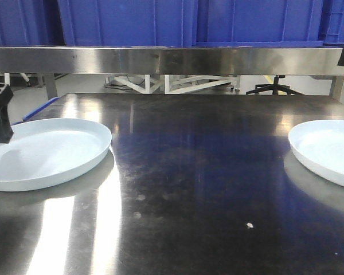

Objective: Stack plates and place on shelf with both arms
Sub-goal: 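Lower the left gripper onto the rim of the nearer white plate and grasp, then lift the plate with the left gripper and set it down mid-table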

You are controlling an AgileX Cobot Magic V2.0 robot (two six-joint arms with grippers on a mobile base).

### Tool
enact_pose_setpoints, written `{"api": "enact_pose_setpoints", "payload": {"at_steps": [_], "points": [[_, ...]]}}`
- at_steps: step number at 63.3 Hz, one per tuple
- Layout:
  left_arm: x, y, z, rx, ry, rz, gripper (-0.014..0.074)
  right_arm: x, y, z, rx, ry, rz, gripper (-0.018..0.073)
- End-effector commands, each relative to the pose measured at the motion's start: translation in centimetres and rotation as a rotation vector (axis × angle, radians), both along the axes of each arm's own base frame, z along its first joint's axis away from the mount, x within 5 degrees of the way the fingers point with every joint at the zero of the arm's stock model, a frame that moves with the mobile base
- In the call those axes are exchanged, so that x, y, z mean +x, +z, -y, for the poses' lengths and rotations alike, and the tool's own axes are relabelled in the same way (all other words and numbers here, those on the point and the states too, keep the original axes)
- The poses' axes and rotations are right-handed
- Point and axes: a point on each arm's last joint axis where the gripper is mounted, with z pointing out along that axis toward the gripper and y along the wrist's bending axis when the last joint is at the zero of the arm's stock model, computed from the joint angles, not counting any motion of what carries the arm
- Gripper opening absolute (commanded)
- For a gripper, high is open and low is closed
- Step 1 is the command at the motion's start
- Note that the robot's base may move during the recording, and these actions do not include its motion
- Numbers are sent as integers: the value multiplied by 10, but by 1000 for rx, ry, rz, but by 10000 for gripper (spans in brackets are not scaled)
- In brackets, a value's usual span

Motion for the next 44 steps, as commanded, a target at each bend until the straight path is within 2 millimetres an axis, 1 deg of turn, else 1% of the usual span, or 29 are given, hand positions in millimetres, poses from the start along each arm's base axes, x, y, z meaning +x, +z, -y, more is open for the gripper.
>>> {"api": "enact_pose_setpoints", "payload": {"at_steps": [1, 14, 17, 18, 22, 25, 26, 27, 28, 30, 32, 37, 44], "points": [[9, 16, 3, -28, 6, 97, 654, 4, 20, 0, -12, 9, 121, 444], [14, 2, 4, -24, 5, 67, 650, 4, 20, 0, -12, 9, 121, 444], [15, 0, 4, -25, 5, 68, 605, 4, 20, 0, -12, 9, 121, 444], [15, 0, 4, -25, 4, 70, 582, 4, 20, 0, -12, 9, 121, 444], [15, 0, 4, -26, 4, 73, 417, 4, 20, 0, -12, 9, 121, 444], [15, 0, 4, -27, 4, 75, 250, 4, 20, 0, -12, 9, 121, 444], [15, 0, 4, -27, 4, 75, 155, 4, 20, 0, -12, 9, 121, 444], [15, 0, 4, -27, 4, 75, 91, 4, 20, 0, -12, 9, 121, 444], [15, 0, 4, -27, 4, 75, 54, 4, 20, 0, -12, 9, 121, 444], [16, 1, 4, -27, 4, 78, 109, 4, 20, 0, -12, 9, 123, 444], [17, 3, 4, -29, 5, 80, 134, 4, 20, 0, -12, 9, 123, 444], [18, 10, 5, -44, 19, 74, 99, 4, 20, 0, -12, 9, 124, 444], [18, 35, 10, -87, 34, 110, 100, 4, 20, 0, -12, 9, 124, 444]]}}
